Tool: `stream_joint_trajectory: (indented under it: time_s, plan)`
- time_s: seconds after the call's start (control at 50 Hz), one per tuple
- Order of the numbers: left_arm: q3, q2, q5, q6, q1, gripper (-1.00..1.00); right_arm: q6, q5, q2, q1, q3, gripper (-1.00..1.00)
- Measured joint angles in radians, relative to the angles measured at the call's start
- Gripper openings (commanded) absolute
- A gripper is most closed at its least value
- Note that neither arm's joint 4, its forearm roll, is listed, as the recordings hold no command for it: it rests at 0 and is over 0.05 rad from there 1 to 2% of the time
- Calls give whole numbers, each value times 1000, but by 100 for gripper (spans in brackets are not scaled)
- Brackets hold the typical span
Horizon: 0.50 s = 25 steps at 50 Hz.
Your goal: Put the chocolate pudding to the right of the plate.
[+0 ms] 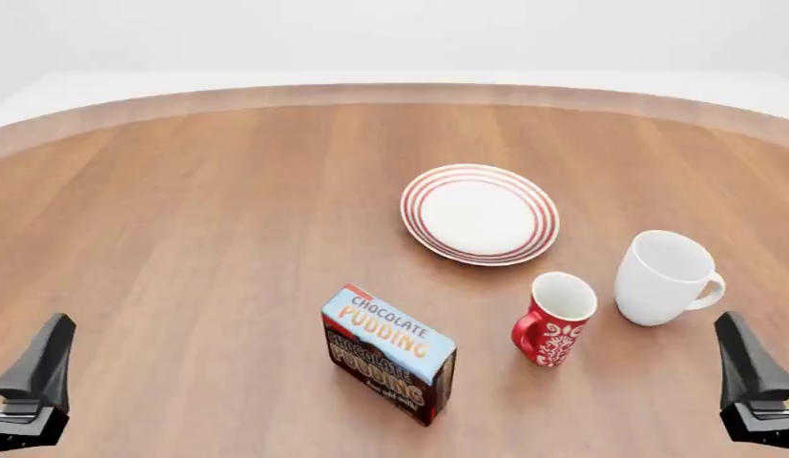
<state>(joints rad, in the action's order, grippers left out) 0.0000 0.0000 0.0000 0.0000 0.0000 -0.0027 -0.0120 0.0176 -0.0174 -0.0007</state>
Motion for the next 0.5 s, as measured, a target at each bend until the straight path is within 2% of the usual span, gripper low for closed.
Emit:
stream_joint_trajectory:
  time_s: [0.2, 0.5]
  plan:
    - [0, 0, 0, 0, 0, 100, -2, -47, 66, -47, 0, 100]
    - [0, 0, 0, 0, 0, 100, -5, -95, 145, -71, 0, 100]
